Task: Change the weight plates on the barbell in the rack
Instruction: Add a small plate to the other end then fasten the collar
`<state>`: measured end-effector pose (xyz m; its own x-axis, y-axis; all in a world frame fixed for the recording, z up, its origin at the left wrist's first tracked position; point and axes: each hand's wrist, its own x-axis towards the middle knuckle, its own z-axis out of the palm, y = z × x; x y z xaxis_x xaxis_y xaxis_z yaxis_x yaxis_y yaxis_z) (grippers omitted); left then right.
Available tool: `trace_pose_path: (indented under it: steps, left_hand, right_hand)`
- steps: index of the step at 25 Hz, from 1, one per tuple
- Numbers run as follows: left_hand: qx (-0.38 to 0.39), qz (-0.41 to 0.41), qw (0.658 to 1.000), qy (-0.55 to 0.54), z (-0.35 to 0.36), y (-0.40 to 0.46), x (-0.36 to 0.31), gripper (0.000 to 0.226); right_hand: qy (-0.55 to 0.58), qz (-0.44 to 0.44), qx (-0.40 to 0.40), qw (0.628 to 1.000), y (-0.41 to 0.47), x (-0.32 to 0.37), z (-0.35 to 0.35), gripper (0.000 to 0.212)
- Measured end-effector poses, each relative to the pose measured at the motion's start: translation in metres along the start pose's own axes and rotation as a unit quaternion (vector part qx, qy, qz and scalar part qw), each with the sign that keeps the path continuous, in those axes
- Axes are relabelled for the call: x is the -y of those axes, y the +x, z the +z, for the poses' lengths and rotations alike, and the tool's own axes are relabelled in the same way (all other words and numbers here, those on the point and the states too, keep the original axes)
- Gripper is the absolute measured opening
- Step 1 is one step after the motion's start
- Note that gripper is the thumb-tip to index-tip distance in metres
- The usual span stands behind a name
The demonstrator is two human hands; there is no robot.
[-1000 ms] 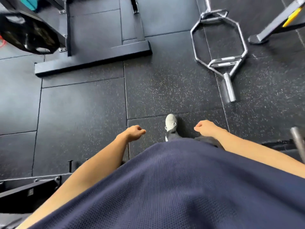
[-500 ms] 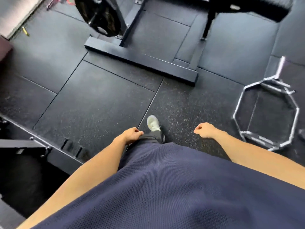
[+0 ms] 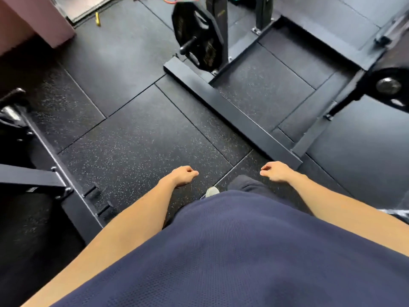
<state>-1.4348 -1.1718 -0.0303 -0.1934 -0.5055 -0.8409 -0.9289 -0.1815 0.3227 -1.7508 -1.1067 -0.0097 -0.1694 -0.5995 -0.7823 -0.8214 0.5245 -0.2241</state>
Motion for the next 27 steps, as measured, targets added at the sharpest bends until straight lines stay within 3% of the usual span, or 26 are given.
trace_pose_path:
  steps: [10,17,23,27]
  left_hand:
    - [-0.008,-0.108,0.981,-0.160,-0.129,0.082,-0.013,0.043]
    - [-0.130,-0.144,0.948,-0.251,-0.244,0.130,-0.046,0.036]
    - [-0.153,-0.179,0.917,-0.322,-0.315,0.160,-0.039,0.031]
    - [-0.146,-0.193,0.916,-0.320,-0.373,0.181,-0.015,0.038]
  right_hand:
    - [-0.139,-0.119,0.060,0.981,0.175,0.147,-0.151,0.036]
    - [-0.223,-0.213,0.071,0.948,0.275,0.264,-0.270,0.034]
    - [-0.279,-0.259,0.095,0.920,0.338,0.362,-0.318,0.036]
    - [-0.294,-0.270,0.105,0.911,0.377,0.430,-0.329,0.041]
